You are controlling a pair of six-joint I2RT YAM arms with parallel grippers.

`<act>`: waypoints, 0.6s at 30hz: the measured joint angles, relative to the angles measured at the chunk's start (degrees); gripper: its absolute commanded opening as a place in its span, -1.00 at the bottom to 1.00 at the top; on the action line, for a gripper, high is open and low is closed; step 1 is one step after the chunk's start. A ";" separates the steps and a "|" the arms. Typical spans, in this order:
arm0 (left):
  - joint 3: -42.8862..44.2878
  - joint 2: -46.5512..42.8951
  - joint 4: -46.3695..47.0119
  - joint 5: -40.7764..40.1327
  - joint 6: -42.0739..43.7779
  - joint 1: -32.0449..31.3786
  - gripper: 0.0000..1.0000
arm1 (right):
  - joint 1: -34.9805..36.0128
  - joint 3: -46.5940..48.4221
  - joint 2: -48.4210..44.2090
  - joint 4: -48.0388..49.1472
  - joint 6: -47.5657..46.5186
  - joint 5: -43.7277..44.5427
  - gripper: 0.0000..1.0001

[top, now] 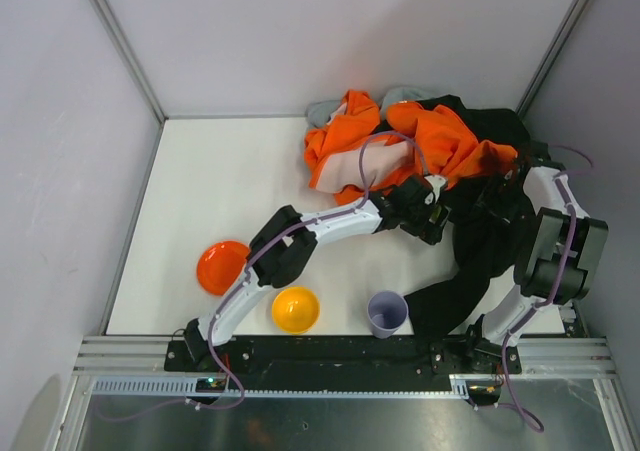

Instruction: Pick out a specific cloth from the pile

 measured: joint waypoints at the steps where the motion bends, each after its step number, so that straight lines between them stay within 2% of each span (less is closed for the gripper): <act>1: 1.66 1.16 -0.04 -1.14 0.35 -0.11 0.91 | -0.59 0.00 0.00 0.15 0.00 -0.02 -0.01; 12: 11.69 8.17 -0.37 -13.55 2.75 -1.36 0.96 | -2.93 -0.37 0.00 1.49 -0.02 -1.27 0.00; 18: 18.62 11.96 -0.90 -17.79 4.17 -1.55 0.99 | -3.15 -1.53 -0.02 2.51 -0.04 -1.75 0.00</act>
